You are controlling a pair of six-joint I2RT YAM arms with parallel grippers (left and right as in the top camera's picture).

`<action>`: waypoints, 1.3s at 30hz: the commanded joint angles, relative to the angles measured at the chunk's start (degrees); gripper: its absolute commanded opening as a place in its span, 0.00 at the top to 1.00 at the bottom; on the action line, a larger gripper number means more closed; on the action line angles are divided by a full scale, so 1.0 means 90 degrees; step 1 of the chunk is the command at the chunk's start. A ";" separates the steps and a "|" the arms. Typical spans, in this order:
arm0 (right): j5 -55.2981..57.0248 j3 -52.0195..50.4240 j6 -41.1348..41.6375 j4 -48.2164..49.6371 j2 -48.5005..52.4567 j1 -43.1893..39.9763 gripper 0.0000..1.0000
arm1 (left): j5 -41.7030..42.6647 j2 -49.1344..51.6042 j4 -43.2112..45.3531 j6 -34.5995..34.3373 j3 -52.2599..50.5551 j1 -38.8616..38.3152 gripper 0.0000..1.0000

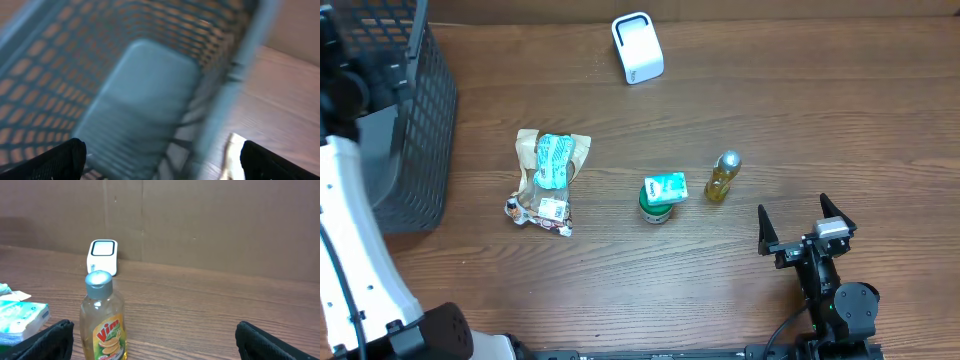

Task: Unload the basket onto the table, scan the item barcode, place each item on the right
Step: 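Open the left gripper and withdraw it over the empty basket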

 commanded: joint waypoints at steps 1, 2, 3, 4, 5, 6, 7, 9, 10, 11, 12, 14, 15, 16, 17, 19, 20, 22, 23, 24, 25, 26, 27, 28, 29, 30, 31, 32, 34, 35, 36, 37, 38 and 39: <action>0.0056 -0.0068 -0.0010 0.0017 -0.0058 -0.0015 0.00 | 0.0284 -0.0080 0.0075 0.0146 0.0117 0.0590 0.01; 0.0056 -0.0068 -0.0010 0.0017 -0.0058 -0.0015 0.00 | 0.0279 -0.0058 0.0078 0.0146 0.0112 0.0775 0.00; 0.0056 -0.0068 -0.0010 0.0017 -0.0058 -0.0015 0.00 | 0.0277 -0.0044 0.0066 0.0141 0.0112 0.0916 0.01; 0.0056 -0.0068 -0.0007 0.0017 -0.0058 -0.0015 0.00 | 0.0287 -0.0019 0.0075 0.0136 0.0112 0.1059 0.00; 0.0056 -0.0068 -0.0007 0.0017 -0.0058 -0.0015 0.00 | 0.0284 0.0000 0.0073 0.0136 0.0112 0.1161 0.01; 0.0056 -0.0068 -0.0010 0.0017 -0.0058 -0.0015 0.00 | 0.0279 0.0019 0.0068 0.0143 0.0112 0.1246 0.00; 0.0056 -0.0068 -0.0010 0.0017 -0.0058 -0.0015 0.00 | 0.0272 0.0027 0.0073 0.0143 0.0112 0.1302 0.00; 0.0056 -0.0068 -0.0007 0.0017 -0.0058 -0.0015 0.00 | 0.0267 0.0044 0.0070 0.0143 0.0112 0.1396 0.00; 0.0056 -0.0068 -0.0010 0.0017 -0.0058 -0.0015 0.00 | 0.0262 0.0049 0.0070 0.0143 0.0112 0.1421 0.01; 0.0056 -0.0068 -0.0007 0.0017 -0.0058 -0.0015 0.00 | 0.0262 0.0049 0.0068 0.0143 0.0112 0.1430 0.01; 0.0056 -0.0068 -0.0010 0.0017 -0.0058 -0.0015 0.00 | 0.0262 0.0049 0.0068 0.0143 0.0112 0.1430 0.01; 0.0056 -0.0068 -0.0010 0.0017 -0.0058 -0.0015 0.00 | 0.0265 0.0049 0.0066 0.0143 0.0112 0.1406 0.00; 0.0056 -0.0068 -0.0007 0.0017 -0.0058 -0.0015 0.00 | 0.0265 0.0049 0.0049 0.0143 0.0112 0.1382 0.00; 0.0056 -0.0068 -0.0007 0.0017 -0.0058 -0.0015 0.00 | 0.0265 0.0049 0.0015 0.0141 0.0112 0.1360 0.00; 0.0056 -0.0068 -0.0010 0.0017 -0.0058 -0.0015 0.00 | 0.0267 0.0049 -0.0017 0.0143 0.0112 0.1343 0.00; 0.0056 -0.0068 -0.0010 0.0017 -0.0058 -0.0015 0.00 | 0.0265 0.0058 -0.0027 0.0141 0.0112 0.1345 0.00; 0.0056 -0.0068 -0.0007 0.0017 -0.0058 -0.0015 0.00 | 0.0265 0.0061 -0.0029 0.0143 0.0112 0.1348 0.00; 0.0056 -0.0068 -0.0007 0.0017 -0.0058 -0.0015 0.00 | 0.0262 0.0070 -0.0027 0.0143 0.0112 0.1353 0.01; 0.0056 -0.0068 -0.0010 0.0017 -0.0058 -0.0015 0.00 | 0.0265 0.0073 -0.0027 0.0143 0.0112 0.1353 0.01; 0.0056 -0.0068 -0.0010 0.0017 -0.0058 -0.0015 0.00 | 0.0265 0.0073 -0.0029 0.0143 0.0112 0.1353 0.00; 0.0056 -0.0068 -0.0007 0.0017 -0.0058 -0.0015 0.00 | 0.0265 0.0070 -0.0032 0.0143 0.0112 0.1350 0.00; 0.0056 -0.0068 -0.0007 0.0017 -0.0058 -0.0015 0.00 | 0.0267 0.0070 -0.0032 0.0141 0.0112 0.1336 0.00; 0.0056 -0.0068 -0.0010 0.0017 -0.0058 -0.0015 0.00 | 0.0265 0.0070 -0.0036 0.0141 0.0112 0.1304 0.00; 0.0056 -0.0068 -0.0010 0.0017 -0.0058 -0.0015 0.00 | 0.0265 0.0070 -0.0041 0.0141 0.0112 0.1282 0.00; 0.0056 -0.0068 -0.0007 0.0017 -0.0058 -0.0015 0.00 | 0.0267 0.0070 -0.0051 0.0143 0.0112 0.1253 0.01; 0.0056 -0.0068 -0.0010 0.0017 -0.0058 -0.0015 0.00 | 0.0265 0.0070 -0.0049 0.0141 0.0112 0.1243 0.01; 0.0056 -0.0068 -0.0010 0.0017 -0.0058 -0.0015 0.00 | 0.0265 0.0070 -0.0049 0.0143 0.0112 0.1243 0.00; 0.0056 -0.0068 -0.0007 0.0017 -0.0058 -0.0015 0.00 | 0.0265 0.0070 -0.0049 0.0143 0.0112 0.1246 0.00; 0.0056 -0.0068 -0.0007 0.0017 -0.0058 -0.0015 0.00 | 0.0265 0.0075 -0.0049 0.0143 0.0112 0.1268 0.00; 0.0056 -0.0068 -0.0007 0.0017 -0.0058 -0.0015 0.00 | 0.0262 0.0078 -0.0049 0.0143 0.0112 0.1297 0.00; 0.0056 -0.0068 -0.0007 0.0017 -0.0058 -0.0015 0.00 | 0.0262 0.0078 -0.0049 0.0143 0.0112 0.1311 0.00; 0.0056 -0.0068 -0.0007 0.0017 -0.0058 -0.0015 0.00 | 0.0262 0.0078 -0.0049 0.0143 0.0112 0.1311 0.00; 0.0056 -0.0068 -0.0010 0.0017 -0.0058 -0.0015 0.00 | 0.0262 0.0078 -0.0049 0.0143 0.0112 0.1311 0.00; 0.0056 -0.0068 -0.0010 0.0017 -0.0058 -0.0015 0.00 | 0.0262 0.0078 -0.0049 0.0143 0.0112 0.1311 0.00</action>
